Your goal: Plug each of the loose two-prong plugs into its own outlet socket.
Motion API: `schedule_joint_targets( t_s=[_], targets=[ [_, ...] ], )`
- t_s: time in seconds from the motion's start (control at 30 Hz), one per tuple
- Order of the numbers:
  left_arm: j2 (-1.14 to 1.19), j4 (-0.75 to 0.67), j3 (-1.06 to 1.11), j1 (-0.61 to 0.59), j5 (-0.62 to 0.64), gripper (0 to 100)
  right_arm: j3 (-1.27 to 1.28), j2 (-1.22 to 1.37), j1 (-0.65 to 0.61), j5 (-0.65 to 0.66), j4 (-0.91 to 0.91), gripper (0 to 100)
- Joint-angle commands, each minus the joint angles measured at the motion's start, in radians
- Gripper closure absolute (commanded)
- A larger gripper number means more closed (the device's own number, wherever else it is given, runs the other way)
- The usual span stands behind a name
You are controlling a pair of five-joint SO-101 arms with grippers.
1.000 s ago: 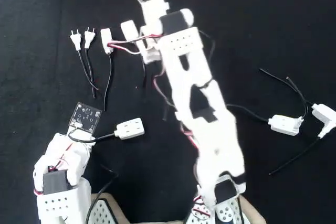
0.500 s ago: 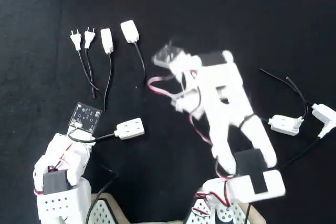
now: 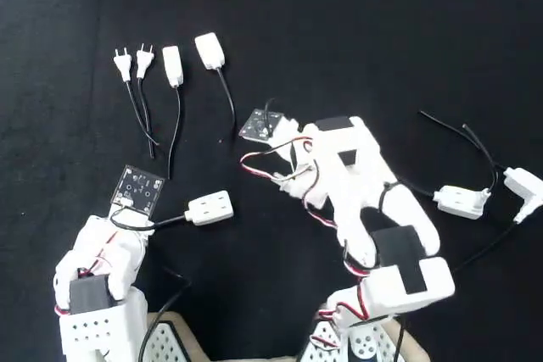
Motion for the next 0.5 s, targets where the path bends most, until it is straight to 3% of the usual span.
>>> schedule_joint_targets(
  t_s=[0.0,0.3,0.47],
  targets=[
    [-0.005,0.002,-0.005,0.001,-0.011,91,-0.064,0.002,-0.060,0.006,0.095,88.5],
    [-0.005,0.000,-0.005,0.002,-0.012,91,-0.151,0.004,-0.149,-0.049,0.130,88.3],
    [-0.005,-0.005,-0.004,0.007,-0.012,91,-0.223,-0.005,-0.153,-0.058,0.269,88.3]
  ],
)
